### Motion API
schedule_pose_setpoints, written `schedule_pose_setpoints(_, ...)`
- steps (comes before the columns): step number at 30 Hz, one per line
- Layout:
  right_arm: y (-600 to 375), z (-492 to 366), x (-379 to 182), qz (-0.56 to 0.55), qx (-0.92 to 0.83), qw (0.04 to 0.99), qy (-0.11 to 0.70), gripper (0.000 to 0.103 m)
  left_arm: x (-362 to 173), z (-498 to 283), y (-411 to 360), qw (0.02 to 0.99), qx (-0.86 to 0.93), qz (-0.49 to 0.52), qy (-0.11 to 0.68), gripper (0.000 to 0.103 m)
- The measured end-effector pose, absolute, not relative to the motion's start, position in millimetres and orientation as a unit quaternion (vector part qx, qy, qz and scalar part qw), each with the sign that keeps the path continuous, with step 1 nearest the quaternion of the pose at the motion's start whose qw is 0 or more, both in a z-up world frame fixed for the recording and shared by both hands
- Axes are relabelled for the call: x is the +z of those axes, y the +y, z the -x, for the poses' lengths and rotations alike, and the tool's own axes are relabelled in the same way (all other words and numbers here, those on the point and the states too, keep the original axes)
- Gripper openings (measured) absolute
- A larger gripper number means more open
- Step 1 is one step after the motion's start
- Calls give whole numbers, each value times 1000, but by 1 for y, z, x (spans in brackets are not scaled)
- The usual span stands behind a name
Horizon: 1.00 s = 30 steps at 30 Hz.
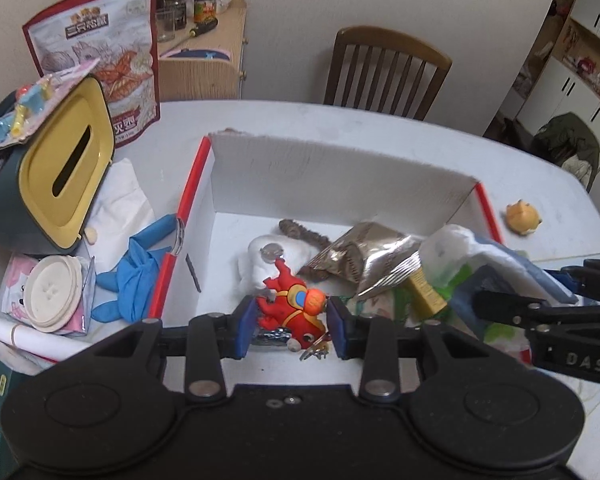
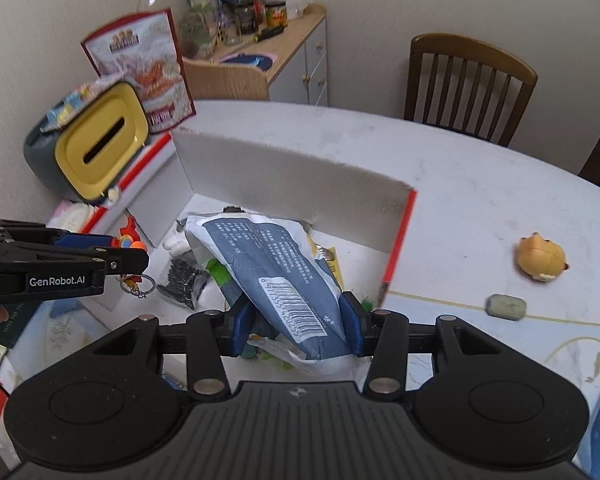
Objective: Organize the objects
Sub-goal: 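Carry the white-blue bag and red keychain over the red box with both grippers, then lower the bag and keychain into the box and open both grippers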
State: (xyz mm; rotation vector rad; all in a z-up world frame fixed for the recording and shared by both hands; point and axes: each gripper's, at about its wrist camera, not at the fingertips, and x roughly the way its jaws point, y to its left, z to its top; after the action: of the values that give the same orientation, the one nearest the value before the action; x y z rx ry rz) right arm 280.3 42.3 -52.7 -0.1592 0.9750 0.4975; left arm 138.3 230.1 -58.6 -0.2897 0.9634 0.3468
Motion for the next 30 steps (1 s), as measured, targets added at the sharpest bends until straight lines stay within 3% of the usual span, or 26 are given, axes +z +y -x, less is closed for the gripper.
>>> schedule_pose_setpoints(14,74,-285,-104,116,247,826,493,45,-94,-154,245,843,164,119,498,33)
schedule_pose_setpoints(25,79,-282,-109,129,261,823,487,45,-104,-152,244,836,163,125,509,36)
schedule_pose_setpoints(28,78,-281,-105,128,268,821,487,47,-105,-152,241,834,164,127,511,39)
schedule_pose_setpoints(30,77,-279,-102,126,273,820,487,54,-104,-151,239,834,165,128,511,40)
